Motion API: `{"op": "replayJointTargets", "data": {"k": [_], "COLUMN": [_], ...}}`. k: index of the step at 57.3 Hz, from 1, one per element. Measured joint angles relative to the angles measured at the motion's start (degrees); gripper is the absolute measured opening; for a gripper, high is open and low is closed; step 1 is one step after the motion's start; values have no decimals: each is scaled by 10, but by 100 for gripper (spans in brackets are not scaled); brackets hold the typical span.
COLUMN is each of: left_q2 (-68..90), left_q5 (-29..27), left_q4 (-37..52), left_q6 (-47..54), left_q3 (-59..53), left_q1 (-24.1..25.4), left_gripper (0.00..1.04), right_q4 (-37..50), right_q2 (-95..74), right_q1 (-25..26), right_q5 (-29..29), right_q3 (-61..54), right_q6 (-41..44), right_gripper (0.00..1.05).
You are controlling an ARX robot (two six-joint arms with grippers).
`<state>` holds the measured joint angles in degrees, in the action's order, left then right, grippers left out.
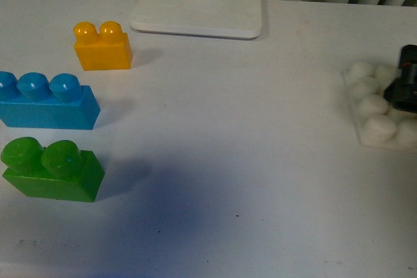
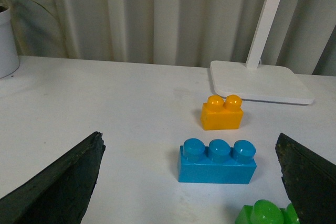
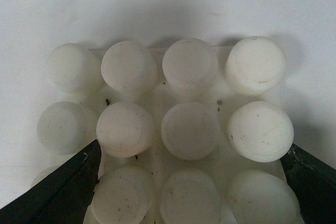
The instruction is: Insert yellow block into base center
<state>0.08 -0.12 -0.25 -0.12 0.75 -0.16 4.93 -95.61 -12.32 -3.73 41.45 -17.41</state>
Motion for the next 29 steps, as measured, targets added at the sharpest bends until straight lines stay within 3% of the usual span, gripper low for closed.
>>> {"op": "replayJointTargets", "data": {"k": [11, 29], "left_q2": [0, 0], "left_q5": [0, 0], "left_q4": [0, 0], "left_q6": [0, 0], "left_q3": [0, 0], "left_q1": [0, 0], "left_gripper": [98, 98], "right_q4": [-1, -10], "right_q2": [-23, -45], "right_q1": [-81, -171], "right_q5": [-28, -56], "right_q3": [27, 59], "right_q6": [-63, -142], "right_gripper": [96, 96]}}
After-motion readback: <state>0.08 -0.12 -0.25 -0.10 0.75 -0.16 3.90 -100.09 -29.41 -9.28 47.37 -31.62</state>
